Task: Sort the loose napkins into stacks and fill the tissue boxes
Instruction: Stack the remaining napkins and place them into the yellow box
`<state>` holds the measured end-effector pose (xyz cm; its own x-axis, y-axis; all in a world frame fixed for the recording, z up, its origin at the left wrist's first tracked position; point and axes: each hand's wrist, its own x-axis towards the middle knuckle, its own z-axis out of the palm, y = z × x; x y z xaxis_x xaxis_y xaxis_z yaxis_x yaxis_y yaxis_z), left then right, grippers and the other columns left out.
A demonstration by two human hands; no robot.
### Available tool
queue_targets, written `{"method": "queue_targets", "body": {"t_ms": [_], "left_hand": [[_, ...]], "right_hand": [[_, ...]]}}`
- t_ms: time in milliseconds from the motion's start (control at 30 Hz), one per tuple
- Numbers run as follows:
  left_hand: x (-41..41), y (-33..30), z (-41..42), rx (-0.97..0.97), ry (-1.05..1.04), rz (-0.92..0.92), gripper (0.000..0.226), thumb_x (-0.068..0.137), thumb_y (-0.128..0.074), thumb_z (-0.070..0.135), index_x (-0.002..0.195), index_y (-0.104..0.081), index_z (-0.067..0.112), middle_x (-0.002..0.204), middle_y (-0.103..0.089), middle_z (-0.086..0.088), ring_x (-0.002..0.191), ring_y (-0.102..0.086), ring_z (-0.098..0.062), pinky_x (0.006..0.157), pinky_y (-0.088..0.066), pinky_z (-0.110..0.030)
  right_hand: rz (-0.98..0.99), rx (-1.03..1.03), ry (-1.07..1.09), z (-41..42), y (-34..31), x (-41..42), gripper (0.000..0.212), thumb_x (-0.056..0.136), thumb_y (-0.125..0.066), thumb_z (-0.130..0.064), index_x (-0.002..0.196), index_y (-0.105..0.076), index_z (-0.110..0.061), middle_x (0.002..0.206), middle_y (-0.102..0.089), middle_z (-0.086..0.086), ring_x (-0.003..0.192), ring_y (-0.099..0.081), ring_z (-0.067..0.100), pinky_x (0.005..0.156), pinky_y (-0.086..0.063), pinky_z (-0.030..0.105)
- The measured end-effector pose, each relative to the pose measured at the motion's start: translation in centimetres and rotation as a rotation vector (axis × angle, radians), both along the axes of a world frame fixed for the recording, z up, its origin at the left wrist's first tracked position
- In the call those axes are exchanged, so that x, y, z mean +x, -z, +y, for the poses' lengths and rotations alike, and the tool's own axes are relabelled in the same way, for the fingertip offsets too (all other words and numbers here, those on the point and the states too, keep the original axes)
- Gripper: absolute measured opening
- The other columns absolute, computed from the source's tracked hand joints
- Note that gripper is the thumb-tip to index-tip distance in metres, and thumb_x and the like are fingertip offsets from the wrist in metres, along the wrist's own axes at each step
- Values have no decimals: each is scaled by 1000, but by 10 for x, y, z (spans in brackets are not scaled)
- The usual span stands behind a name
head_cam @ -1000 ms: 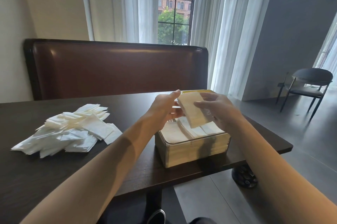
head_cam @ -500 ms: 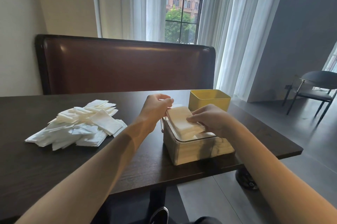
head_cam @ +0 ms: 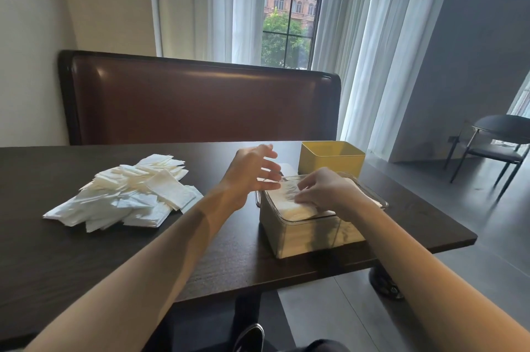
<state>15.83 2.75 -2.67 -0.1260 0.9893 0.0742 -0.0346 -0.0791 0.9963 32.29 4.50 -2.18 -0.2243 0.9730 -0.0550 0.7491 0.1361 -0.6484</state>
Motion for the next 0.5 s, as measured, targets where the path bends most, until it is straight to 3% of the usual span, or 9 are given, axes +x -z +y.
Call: {"method": "queue_targets", "body": {"t_ms": [100,267,500], "left_hand": [[2,-1,-1,-26,35,13,36,105,-45,36,112,-63,5,104,-69,-17,87,-71,-27,70,-62,-34],[5,-5,-2,-70,77,80,43,106,-37,47,114,-62,13,113,-68,-13,101,-69,-28,83,-60,-38],[11,-12,-3,-108,84,99,52,107,-30,51,120,-60,10,114,-68,-13,101,-68,-29,88,-59,-43]], "right_hand": [[-30,21,5,-1,-8,4,25,92,-69,-24,99,-76,-1,93,-70,10,76,-64,19,73,-55,28],[108,146,50,1,-23,15,28,95,-64,-25,109,-72,-2,84,-68,2,72,-68,13,55,-55,18],[51,-174,-93,-5,-5,3,30,96,-62,-32,105,-70,-5,103,-70,13,75,-64,16,64,-56,22]]}}
